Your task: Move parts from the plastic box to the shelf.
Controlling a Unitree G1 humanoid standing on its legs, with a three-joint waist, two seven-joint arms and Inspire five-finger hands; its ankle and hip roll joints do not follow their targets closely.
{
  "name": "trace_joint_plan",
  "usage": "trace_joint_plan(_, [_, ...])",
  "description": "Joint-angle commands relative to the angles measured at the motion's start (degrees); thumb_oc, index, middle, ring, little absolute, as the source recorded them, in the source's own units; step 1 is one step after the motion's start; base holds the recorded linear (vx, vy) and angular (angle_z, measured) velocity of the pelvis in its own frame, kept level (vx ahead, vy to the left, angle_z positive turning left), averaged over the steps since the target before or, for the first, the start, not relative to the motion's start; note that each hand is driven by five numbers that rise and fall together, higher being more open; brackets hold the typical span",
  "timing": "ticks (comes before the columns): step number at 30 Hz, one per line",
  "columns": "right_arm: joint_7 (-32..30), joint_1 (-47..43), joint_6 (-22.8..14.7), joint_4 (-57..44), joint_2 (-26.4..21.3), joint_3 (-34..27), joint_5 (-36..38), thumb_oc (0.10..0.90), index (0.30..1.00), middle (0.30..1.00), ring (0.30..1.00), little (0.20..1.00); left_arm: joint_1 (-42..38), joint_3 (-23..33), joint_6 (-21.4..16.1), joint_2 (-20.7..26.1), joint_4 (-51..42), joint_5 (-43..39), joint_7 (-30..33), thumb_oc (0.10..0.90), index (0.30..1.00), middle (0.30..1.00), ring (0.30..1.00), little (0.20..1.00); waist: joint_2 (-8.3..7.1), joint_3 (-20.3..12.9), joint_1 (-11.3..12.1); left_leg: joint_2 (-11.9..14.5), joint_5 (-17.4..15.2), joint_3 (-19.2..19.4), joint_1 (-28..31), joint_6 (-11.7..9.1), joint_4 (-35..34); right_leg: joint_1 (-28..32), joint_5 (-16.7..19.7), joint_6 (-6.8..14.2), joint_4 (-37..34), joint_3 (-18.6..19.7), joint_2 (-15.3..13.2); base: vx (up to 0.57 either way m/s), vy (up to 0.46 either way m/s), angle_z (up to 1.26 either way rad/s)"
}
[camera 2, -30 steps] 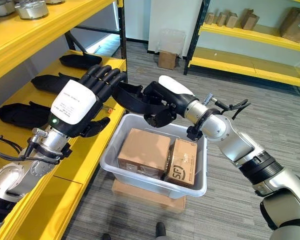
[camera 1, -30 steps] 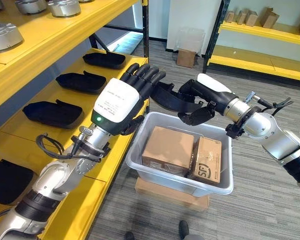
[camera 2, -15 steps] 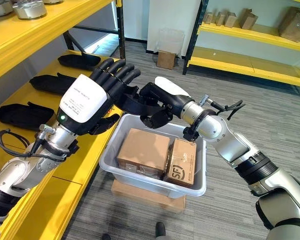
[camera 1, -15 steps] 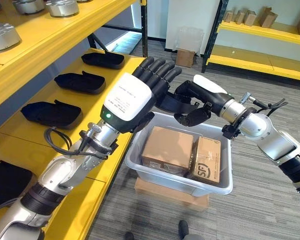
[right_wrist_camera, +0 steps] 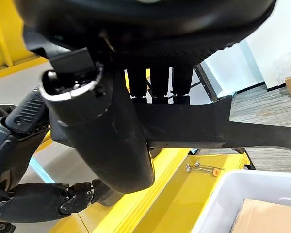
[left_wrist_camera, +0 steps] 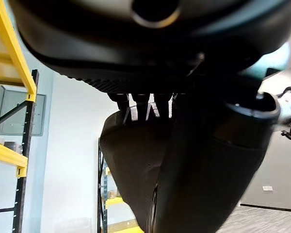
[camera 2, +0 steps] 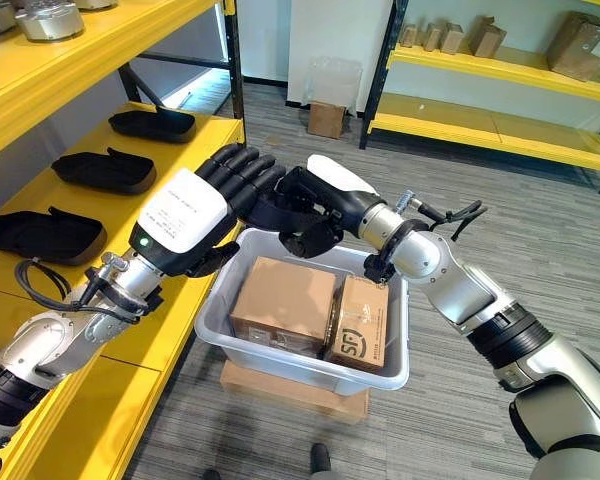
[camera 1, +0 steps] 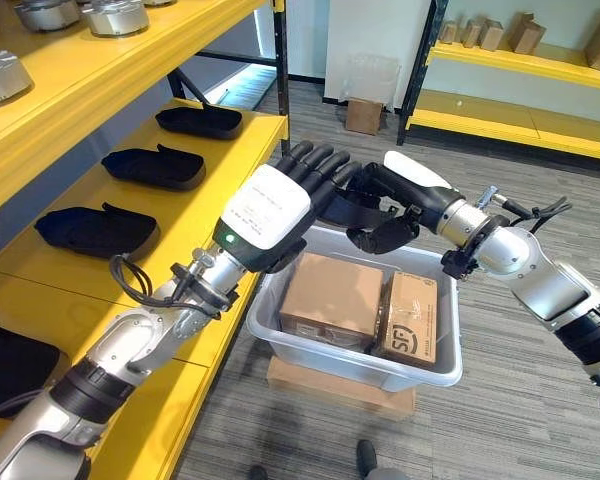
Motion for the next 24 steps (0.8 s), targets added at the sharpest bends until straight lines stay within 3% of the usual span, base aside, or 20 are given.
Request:
trace_joint_plan(1, [-3.91, -13.52, -4.44, -1.37, 3.43, -2.75, 3.56, 0.4, 0.3, 0.3, 0.3, 0.3, -6.8, -0.41, 1.11, -0.45, 2.3, 0.9, 2.11, 0.9, 1.0, 1.0, 1.0, 1.0, -1.26, -7.66, 0.46, 3.2, -9.93, -1.56, 7.11, -0.24, -0.21, -4.89, -2.29, 4.65, 4.22, 2.36, -3.94, 0.0, 0.0, 0.0])
trace_joint_plan(9, [-3.98, -15.56, -4.37, -1.18, 6.1, -1.75, 3.64, 0.4, 0.3, 0.3, 0.3, 0.3, -10.46, -4.47, 1.66, -1.36, 7.16, 1.74, 0.78, 0.9, 1.0, 1.0, 1.0, 1.0, -1.07, -7.72, 0.18, 3.32, -9.78, -1.46, 6.97, -0.23, -0.16, -5.08, -2.43, 4.54, 4.3, 2.55, -3.68, 0.0, 0.0, 0.0])
trace_joint_plan(10, [-3.97, -15.57, -4.36, -1.17, 6.09, -1.77, 3.65, 0.4, 0.3, 0.3, 0.3, 0.3, -10.52, -4.51, 1.67, -1.37, 7.2, 1.73, 0.79, 0.625, 0.616, 0.616, 0.616, 0.616, -1.07, -7.7, 0.19, 3.33, -9.79, -1.47, 6.97, -0.24, -0.16, -5.09, -2.43, 4.54, 4.31, 2.55, -3.67, 0.0, 0.0, 0.0])
trace_joint_plan(11, [-3.96, -15.93, -4.3, -1.08, 6.56, -1.54, 3.79, 0.4, 0.3, 0.3, 0.3, 0.3, -11.5, -5.28, 1.59, -1.56, 7.69, 1.66, 0.55, 0.4, 0.3, 0.3, 0.3, 0.3, -1.0, -7.71, 0.11, 3.34, -9.77, -1.49, 6.97, -0.23, -0.2, -5.05, -2.43, 4.54, 4.32, 2.57, -3.67, 0.0, 0.0, 0.0])
trace_joint_plan(24, [-4.73, -17.84, -4.33, -1.09, 8.33, -1.19, 5.14, 0.4, 0.3, 0.3, 0.3, 0.3, -16.71, -9.22, 1.3, -3.14, 8.05, 1.37, -0.1, 0.4, 0.3, 0.3, 0.3, 0.3, -1.06, -7.7, -0.46, 3.14, -9.87, -1.43, 6.78, -0.09, -0.12, -5.31, -2.5, 4.52, 4.47, 2.77, -3.56, 0.0, 0.0, 0.0])
